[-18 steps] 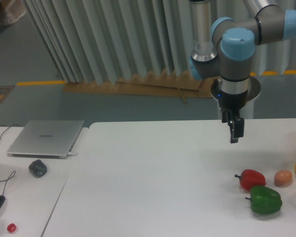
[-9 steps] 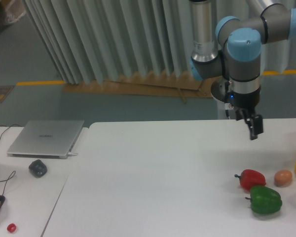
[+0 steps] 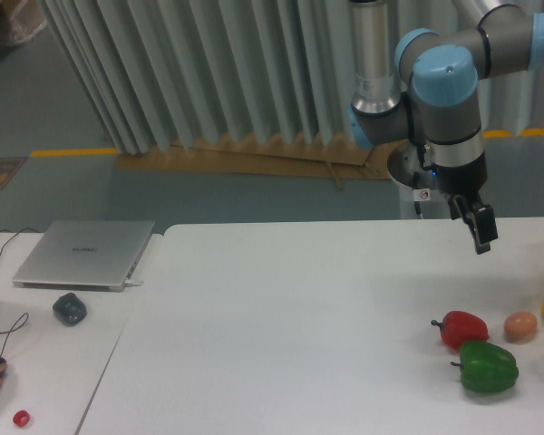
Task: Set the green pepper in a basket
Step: 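Move the gripper over the green bell pepper and lower toward it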
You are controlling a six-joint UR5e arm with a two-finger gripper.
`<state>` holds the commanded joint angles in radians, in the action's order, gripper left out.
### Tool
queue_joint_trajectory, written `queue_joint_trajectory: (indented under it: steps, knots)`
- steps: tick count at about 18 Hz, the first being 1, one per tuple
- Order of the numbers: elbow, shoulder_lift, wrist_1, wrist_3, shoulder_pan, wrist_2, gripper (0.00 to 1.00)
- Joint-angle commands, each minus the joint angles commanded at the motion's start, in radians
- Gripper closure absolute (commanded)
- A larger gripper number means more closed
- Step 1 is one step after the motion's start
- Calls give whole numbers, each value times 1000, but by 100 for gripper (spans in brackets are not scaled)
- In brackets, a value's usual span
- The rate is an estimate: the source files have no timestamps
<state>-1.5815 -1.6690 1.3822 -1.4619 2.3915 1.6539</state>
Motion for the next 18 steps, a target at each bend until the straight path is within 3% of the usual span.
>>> queue_joint_trajectory:
  steps: [2,6,9,12,18]
  knots:
    - [-8,-3,-17,-8,6,-69,0]
    - [-3,-20,-32,-23,-8,-69,0]
    - [21,-58,-106,-43,-5,-86,0]
    - [26,-72,-117,-67,-3,-141,0]
    - [44,-135,-141,-141,20,-140,0]
